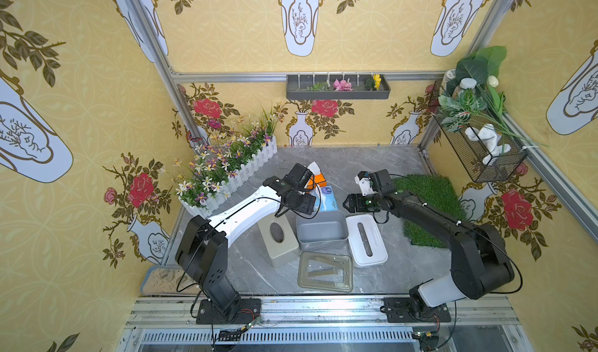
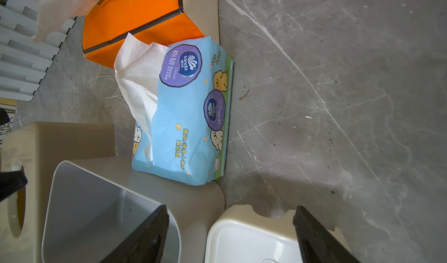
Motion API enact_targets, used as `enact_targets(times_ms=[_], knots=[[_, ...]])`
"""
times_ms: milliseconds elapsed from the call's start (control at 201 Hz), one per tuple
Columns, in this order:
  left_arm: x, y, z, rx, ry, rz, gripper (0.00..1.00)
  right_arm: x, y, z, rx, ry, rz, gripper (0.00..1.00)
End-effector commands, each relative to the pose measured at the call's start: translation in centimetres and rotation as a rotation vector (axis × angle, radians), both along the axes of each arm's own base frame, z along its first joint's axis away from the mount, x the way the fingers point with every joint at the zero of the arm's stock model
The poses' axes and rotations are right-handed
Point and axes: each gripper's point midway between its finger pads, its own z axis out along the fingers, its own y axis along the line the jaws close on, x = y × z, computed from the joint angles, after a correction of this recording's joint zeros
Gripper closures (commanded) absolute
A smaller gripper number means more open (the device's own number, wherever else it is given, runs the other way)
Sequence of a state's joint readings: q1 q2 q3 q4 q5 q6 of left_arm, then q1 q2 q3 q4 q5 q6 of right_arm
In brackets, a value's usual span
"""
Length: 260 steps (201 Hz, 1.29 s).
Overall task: Put the tissue paper into the tissue box
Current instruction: Move the paper towel to the center of the board.
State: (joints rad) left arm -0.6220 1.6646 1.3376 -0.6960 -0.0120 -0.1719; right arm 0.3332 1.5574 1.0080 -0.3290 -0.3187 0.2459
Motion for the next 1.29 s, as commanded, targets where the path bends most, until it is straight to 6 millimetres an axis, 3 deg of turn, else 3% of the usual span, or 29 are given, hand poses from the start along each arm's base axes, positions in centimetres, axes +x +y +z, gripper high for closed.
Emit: enact_targets(times_ms=[0,189,568,881,1040,1289], knots=[[-1.2,-1.2,0.1,-0.026,0.028,-0.094,0.2,1.1,1.5,-0.2,0.038,-0.002,0.069,0.26],[-2.3,-1.6,0.7,-0.032,0.027,-0.152,0.22,2.3,2.9,-1.8,0.081,0.057,0.09,0.33],[-3.1,-1.2,1.1,-0.008,0.019,-0.176,0.24,2.6,5.1,-3.8,0.11,0.113,0.134,0.41],[-3.2,-1.2,1.1,-0.001,0.017,-0.186,0.24,2.4,5.1,-5.0,0.104,0.153,0.126,0.53],[-3.3,-1.6,0.9,0.006,0.021,-0.204,0.24,2.1,5.0,-5.7,0.106,0.178,0.122,0.65],[-4.0,-2.7,0.5,0.103,0.031,-0.284,0.24,1.9,4.3,-5.4,0.087,0.162,0.082,0.79]])
